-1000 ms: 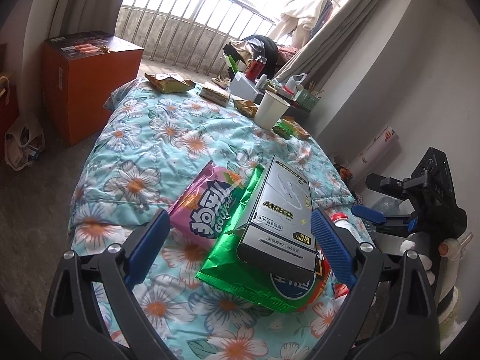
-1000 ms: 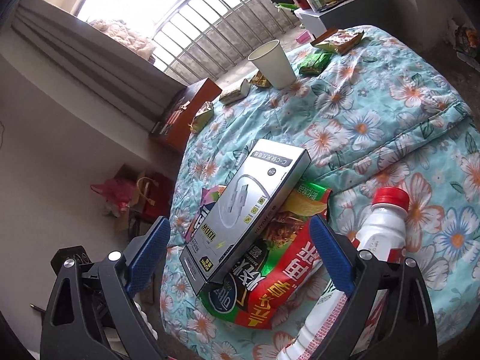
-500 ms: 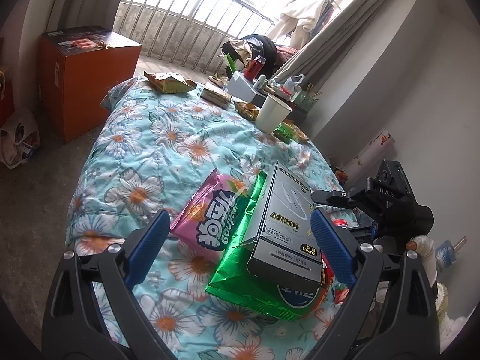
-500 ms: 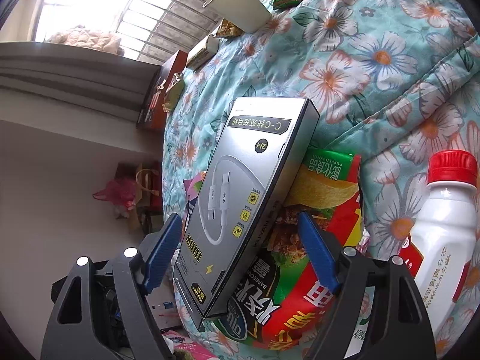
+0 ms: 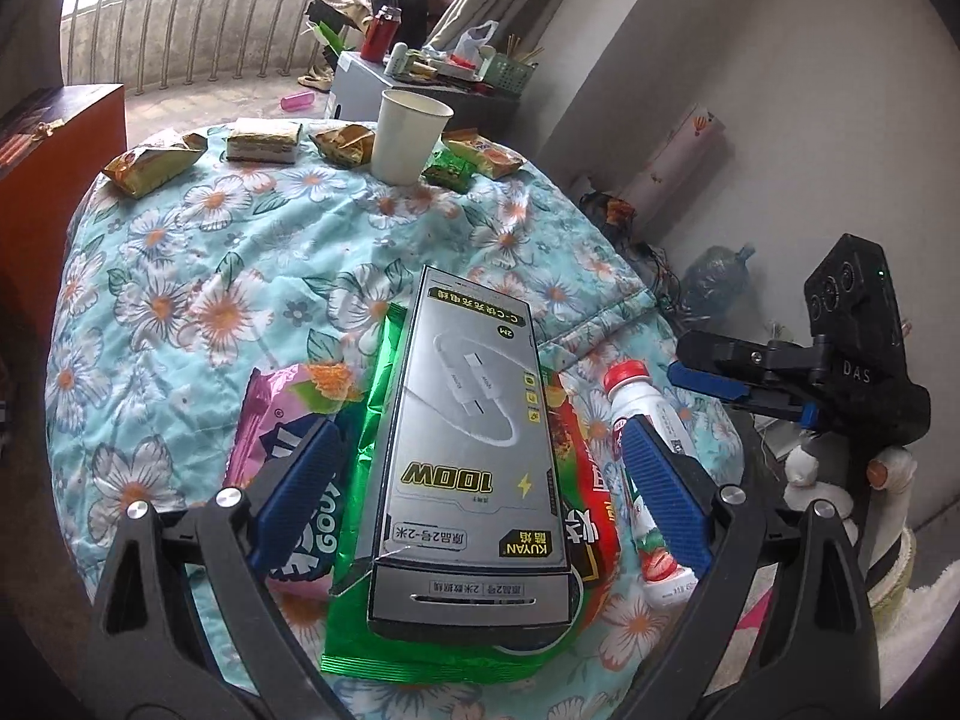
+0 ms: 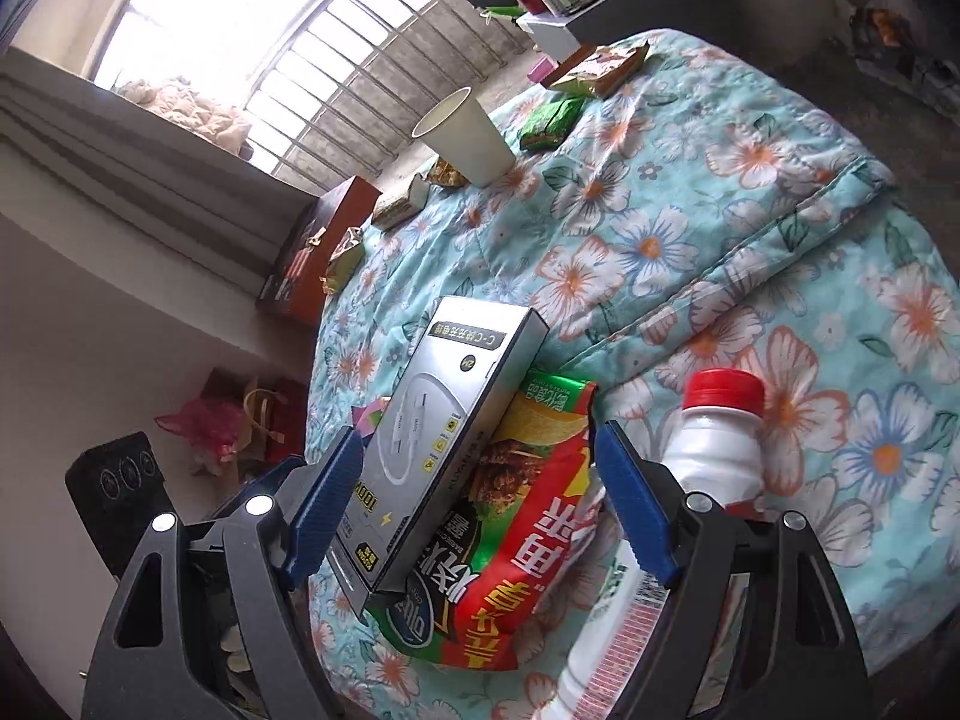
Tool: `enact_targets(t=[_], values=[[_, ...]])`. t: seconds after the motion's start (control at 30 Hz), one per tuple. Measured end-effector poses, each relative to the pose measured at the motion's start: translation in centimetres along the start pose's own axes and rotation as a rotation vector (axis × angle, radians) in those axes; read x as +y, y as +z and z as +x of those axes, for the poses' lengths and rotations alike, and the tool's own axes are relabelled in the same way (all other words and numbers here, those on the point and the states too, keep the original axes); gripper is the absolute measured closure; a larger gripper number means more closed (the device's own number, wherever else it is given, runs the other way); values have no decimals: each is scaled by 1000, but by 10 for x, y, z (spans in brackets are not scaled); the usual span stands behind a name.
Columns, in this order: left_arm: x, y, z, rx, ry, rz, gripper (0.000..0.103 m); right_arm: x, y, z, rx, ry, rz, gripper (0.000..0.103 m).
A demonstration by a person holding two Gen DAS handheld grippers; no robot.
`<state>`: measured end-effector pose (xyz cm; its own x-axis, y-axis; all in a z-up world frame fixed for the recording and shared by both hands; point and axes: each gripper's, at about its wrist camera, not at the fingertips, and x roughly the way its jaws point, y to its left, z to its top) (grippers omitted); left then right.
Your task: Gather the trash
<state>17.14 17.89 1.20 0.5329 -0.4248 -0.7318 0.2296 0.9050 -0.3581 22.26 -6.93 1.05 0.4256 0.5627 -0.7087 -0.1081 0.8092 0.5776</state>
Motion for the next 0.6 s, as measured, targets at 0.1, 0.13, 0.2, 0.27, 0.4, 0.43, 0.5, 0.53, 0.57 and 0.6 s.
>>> enact_targets(t=[0.1, 0.13, 0.2, 0.27, 0.4, 0.43, 0.5, 0.53, 0.57, 0.6], values=[[-11, 10, 22, 90, 30, 88, 13, -24, -12, -18, -24, -111, 18, 19], [-14, 11, 29, 115, 35, 112, 13, -32, -17, -20, -19, -127, 37, 19], [-18, 12, 41, 157, 50, 137, 13, -50, -26, -19, 7, -134, 83, 19], [-21, 10, 51, 196, 61, 141, 13, -62, -36, -10, 40, -122, 127, 19], [-24, 10, 60, 213, 84, 150, 13, -69, -49, 2, 99, -45, 164, 19], [-23, 10, 62, 222, 90, 141, 13, -69, -52, 5, 110, -32, 163, 19], [-19, 11, 67, 239, 99, 115, 13, -68, -55, 10, 131, -14, 158, 19], [-18, 11, 69, 248, 105, 104, 13, -67, -56, 12, 139, -5, 159, 19], [-16, 11, 71, 257, 111, 94, 13, -66, -58, 14, 146, 5, 159, 19], [-15, 11, 74, 264, 122, 86, 13, -66, -59, 16, 153, 13, 158, 19]])
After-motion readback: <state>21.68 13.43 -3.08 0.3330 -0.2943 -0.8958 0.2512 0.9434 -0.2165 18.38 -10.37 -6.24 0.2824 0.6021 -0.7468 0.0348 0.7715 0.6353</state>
